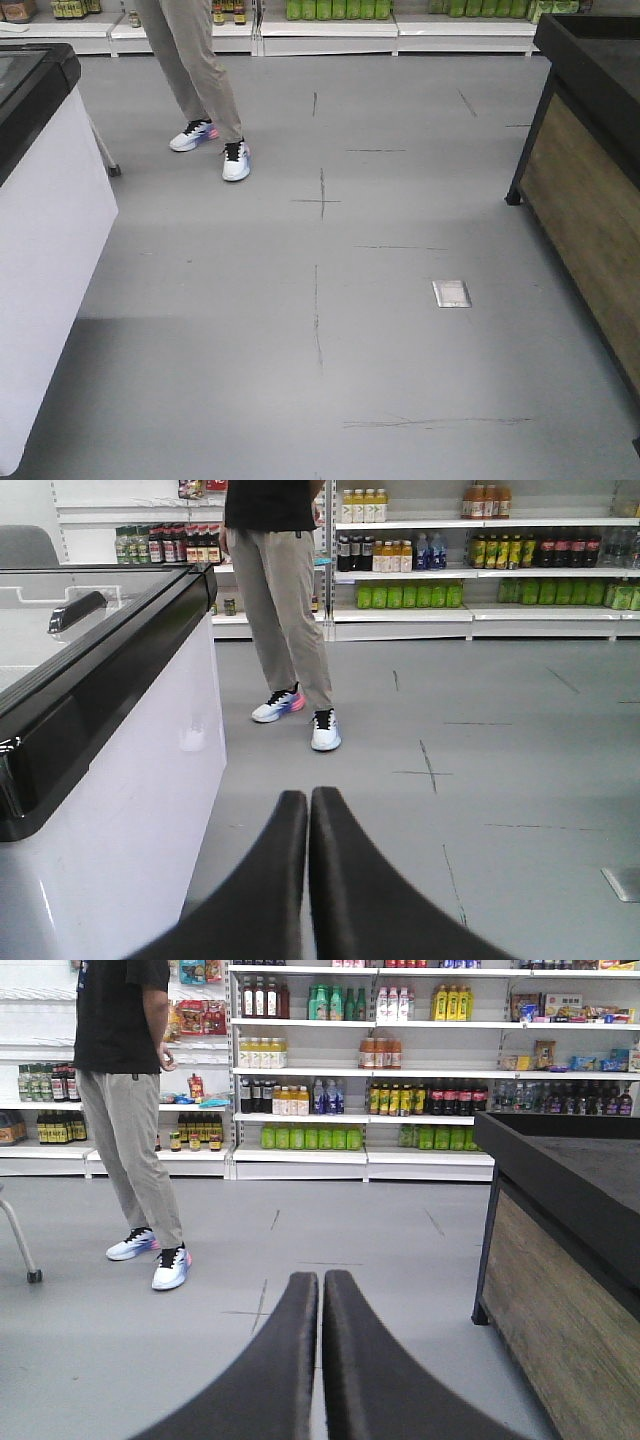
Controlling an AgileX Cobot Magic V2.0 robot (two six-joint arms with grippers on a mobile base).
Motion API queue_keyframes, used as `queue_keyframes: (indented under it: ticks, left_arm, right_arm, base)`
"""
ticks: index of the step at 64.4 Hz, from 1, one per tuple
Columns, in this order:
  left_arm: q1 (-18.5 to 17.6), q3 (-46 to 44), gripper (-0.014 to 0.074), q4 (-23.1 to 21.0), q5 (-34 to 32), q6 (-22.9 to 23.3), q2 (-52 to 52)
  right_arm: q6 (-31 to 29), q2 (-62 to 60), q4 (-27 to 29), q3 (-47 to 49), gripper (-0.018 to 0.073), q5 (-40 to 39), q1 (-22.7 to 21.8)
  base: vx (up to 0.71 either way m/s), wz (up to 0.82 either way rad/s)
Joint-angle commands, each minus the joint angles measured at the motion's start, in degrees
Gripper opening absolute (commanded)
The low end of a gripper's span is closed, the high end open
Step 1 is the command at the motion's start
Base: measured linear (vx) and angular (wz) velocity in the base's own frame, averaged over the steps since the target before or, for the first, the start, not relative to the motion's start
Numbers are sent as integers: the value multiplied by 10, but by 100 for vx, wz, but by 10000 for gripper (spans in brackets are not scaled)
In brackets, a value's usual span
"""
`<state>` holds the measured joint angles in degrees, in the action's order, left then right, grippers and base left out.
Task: Pick three apples into basket with both arms
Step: 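Drive the base forward and turn toward the black fruit display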
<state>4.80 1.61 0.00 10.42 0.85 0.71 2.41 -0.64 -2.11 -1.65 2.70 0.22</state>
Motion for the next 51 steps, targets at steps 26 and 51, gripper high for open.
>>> queue_keyframes:
  ticks: [26,51]
  left_arm:
    - [2,-17,-6,-4,-45,4,7]
    - [2,-17,-6,-4,-45,4,7]
  right_arm:
    - [0,-7,-5,-2,-8,-42,-3]
    - [0,-7,-5,-2,-8,-42,-3]
  base:
    - [0,0]
    - [1,0]
